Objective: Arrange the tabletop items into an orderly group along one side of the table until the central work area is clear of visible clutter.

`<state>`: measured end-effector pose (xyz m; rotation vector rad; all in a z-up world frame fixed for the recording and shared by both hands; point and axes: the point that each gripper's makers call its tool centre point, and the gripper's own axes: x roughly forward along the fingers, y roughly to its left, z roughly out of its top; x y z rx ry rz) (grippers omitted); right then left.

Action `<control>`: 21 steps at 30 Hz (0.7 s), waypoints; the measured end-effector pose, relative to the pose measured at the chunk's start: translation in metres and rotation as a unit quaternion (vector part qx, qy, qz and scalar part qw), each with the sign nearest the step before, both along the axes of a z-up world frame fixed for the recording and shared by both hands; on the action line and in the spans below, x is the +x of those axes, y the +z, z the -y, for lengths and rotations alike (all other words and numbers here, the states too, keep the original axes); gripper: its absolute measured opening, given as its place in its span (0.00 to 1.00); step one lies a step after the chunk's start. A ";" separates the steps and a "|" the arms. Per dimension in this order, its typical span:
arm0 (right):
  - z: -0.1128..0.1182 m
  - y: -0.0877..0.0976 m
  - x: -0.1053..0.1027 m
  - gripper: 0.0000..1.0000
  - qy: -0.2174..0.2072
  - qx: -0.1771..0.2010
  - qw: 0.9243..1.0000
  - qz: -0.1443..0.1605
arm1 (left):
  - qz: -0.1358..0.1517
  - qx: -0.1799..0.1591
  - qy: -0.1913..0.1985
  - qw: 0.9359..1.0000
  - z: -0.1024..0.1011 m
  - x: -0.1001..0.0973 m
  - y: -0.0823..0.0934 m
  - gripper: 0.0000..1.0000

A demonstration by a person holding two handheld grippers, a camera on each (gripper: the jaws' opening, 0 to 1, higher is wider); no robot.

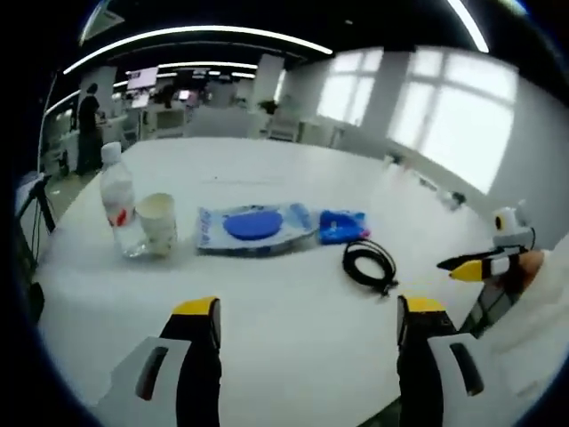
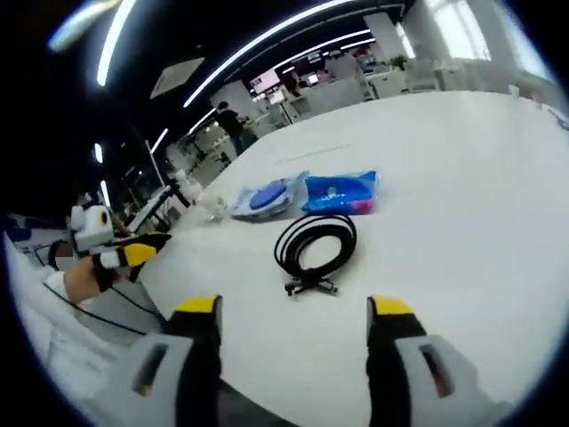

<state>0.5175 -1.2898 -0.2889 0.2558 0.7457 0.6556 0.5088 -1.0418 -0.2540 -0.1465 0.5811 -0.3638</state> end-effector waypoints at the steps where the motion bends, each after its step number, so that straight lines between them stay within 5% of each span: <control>1: -0.008 -0.001 -0.001 0.64 0.000 -0.007 1.000 0.000 | 0.000 0.002 -0.002 1.000 -0.012 -0.005 0.001 0.79; 11: -0.065 0.008 -0.014 0.64 -0.003 -0.017 1.000 0.012 | -0.004 0.013 0.013 1.000 -0.114 -0.034 0.001 0.79; 21: -0.063 0.012 -0.034 0.67 -0.050 -0.028 0.998 0.004 | -0.017 0.008 0.016 1.000 -0.170 -0.039 -0.008 0.80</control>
